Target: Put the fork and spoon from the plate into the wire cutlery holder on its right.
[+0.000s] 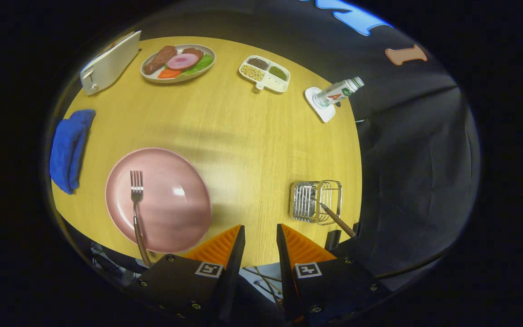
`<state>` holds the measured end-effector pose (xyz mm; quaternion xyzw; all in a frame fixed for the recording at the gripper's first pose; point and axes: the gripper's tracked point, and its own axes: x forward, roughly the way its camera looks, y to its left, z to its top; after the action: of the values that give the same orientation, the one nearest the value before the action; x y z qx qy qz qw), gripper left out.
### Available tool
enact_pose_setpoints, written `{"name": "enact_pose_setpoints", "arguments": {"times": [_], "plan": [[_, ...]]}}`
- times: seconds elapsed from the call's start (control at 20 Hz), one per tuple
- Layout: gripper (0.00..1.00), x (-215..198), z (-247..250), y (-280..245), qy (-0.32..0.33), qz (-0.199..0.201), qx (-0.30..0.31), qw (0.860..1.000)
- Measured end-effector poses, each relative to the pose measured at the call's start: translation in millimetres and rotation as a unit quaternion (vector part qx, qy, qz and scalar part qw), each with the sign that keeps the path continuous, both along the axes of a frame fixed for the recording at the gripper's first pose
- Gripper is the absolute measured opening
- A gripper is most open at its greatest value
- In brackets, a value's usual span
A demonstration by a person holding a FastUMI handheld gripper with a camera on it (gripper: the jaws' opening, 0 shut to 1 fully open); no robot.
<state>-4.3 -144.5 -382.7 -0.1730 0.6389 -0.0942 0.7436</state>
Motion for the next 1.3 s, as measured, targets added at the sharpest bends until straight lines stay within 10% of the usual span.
{"name": "enact_pose_setpoints", "arguments": {"times": [1.3], "plan": [[0.43, -37.6, -98.0, 162.4, 0.069, 0.112, 0.106, 0.986]]}}
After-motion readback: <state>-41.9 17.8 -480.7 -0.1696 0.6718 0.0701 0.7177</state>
